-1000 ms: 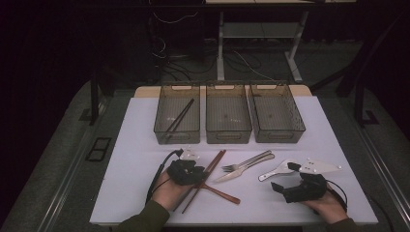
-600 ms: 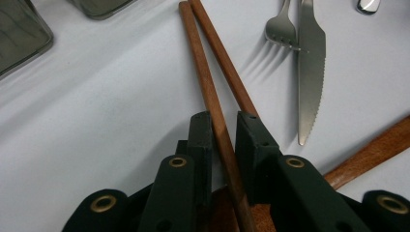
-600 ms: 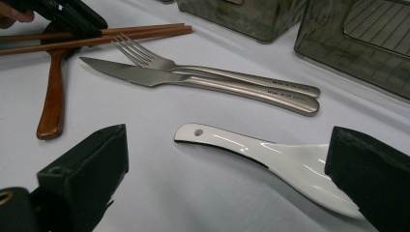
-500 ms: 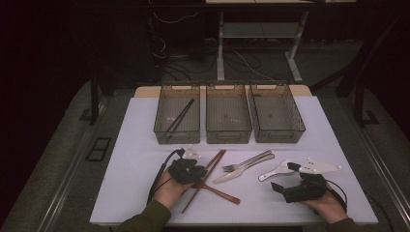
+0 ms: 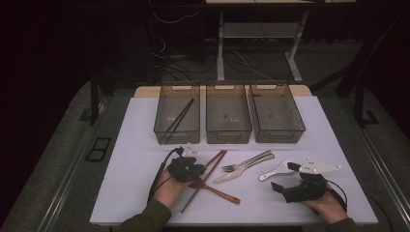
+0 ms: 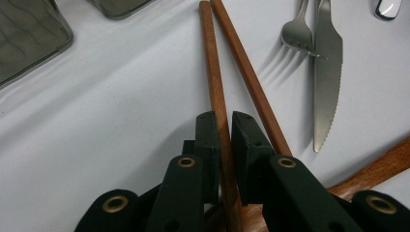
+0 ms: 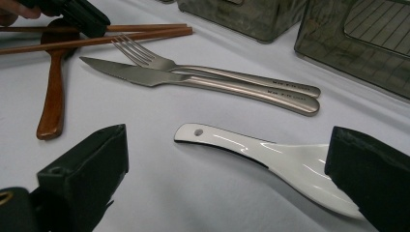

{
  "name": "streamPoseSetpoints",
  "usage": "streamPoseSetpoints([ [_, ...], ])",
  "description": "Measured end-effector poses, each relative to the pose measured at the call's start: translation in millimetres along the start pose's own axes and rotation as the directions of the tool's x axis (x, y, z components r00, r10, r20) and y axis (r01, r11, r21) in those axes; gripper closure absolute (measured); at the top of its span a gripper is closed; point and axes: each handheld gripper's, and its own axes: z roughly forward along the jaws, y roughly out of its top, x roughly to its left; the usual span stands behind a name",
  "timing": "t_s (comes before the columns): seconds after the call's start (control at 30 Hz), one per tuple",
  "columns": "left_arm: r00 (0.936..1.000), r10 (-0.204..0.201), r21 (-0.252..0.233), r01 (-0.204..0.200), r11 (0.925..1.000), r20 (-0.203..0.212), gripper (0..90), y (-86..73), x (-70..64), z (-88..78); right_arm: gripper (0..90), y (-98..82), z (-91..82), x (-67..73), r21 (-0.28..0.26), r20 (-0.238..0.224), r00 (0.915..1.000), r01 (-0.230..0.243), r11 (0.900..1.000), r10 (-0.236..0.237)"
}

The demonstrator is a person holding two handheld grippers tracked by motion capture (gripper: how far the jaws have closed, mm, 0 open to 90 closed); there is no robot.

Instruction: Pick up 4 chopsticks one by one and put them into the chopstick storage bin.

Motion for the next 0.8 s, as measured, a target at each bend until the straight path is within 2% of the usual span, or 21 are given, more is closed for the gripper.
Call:
streamPoseSetpoints([
  [0.13, 0.9999, -0.014, -0.010, 0.014, 0.9999, -0.001, 82.2, 0.9, -0.2, -2.0, 1.4, 0.0, 0.0, 0.1, -0.001, 0.000, 1.0000, 0.000, 1.000, 0.000],
  [0.43, 1.0000, -0.005, -0.003, 0.005, 1.0000, 0.006, 82.9, 1.8, 3.0, -3.5, 1.4, 0.0, -0.2, 0.0, -0.003, -0.001, 1.0000, 0.001, 1.000, -0.001],
  [0.6, 0.9998, -0.015, -0.009, 0.015, 0.9998, 0.012, 83.0, 2.5, 5.5, -8.3, 1.4, 0.0, -0.3, -0.1, -0.004, -0.002, 1.0000, 0.001, 1.000, -0.001],
  [0.8, 0.9995, -0.007, -0.023, 0.008, 0.9997, 0.032, 83.1, 3.2, 9.3, -16.4, 1.4, 0.0, -0.6, -0.2, -0.005, -0.004, 1.0000, -0.001, 1.000, 0.001],
])
